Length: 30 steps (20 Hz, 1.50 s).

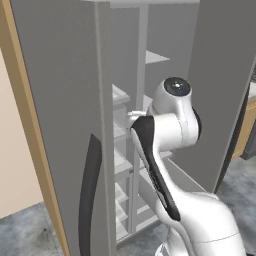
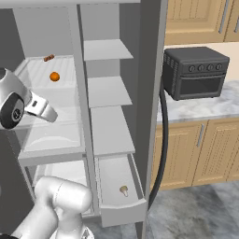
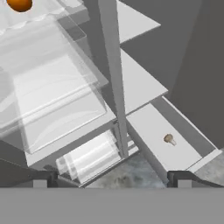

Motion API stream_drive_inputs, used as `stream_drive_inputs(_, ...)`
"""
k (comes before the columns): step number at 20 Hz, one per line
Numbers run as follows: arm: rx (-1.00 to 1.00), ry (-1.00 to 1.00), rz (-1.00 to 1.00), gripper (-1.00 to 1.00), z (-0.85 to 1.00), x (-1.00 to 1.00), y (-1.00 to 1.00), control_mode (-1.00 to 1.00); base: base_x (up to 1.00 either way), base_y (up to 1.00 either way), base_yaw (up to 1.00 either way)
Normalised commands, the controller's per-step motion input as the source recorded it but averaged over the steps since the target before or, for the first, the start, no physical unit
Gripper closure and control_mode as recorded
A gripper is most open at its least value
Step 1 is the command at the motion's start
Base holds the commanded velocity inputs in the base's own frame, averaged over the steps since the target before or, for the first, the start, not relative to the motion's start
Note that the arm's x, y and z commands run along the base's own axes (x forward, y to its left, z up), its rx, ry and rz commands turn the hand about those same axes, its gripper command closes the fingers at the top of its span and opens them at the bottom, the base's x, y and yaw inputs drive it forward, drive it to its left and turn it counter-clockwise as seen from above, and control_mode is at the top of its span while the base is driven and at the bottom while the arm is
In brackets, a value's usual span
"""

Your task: Take the mushroom and tangerine from the fridge shelf and place them in the freezer drawer to begin freezing them.

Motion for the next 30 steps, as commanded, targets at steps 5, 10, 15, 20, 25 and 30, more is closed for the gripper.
stream_drive_inputs(5, -0.05, -0.04, 0.0, -1.0, 0.98, 0.95, 1.0, -1.0, 0.0, 0.0, 0.0)
stream_drive_inputs(10, -0.08, 0.04, 0.0, -1.0, 0.49, 1.0, 0.73, -1.0, 0.0, 0.0, 0.0)
stream_drive_inputs(15, -0.07, 0.07, 0.0, -1.0, -0.19, 0.81, 0.13, -1.0, 0.0, 0.0, 0.0)
stream_drive_inputs(20, 0.0, 0.02, 0.0, -1.0, -0.84, 0.75, -0.13, -1.0, 0.0, 0.0, 0.0)
stream_drive_inputs(25, 0.01, 0.0, 0.0, -1.0, -0.23, 0.56, 0.01, -1.0, 0.0, 0.0, 0.0)
stream_drive_inputs(30, 0.08, 0.0, 0.0, -1.0, -0.02, 0.46, 0.0, -1.0, 0.0, 0.0, 0.0)
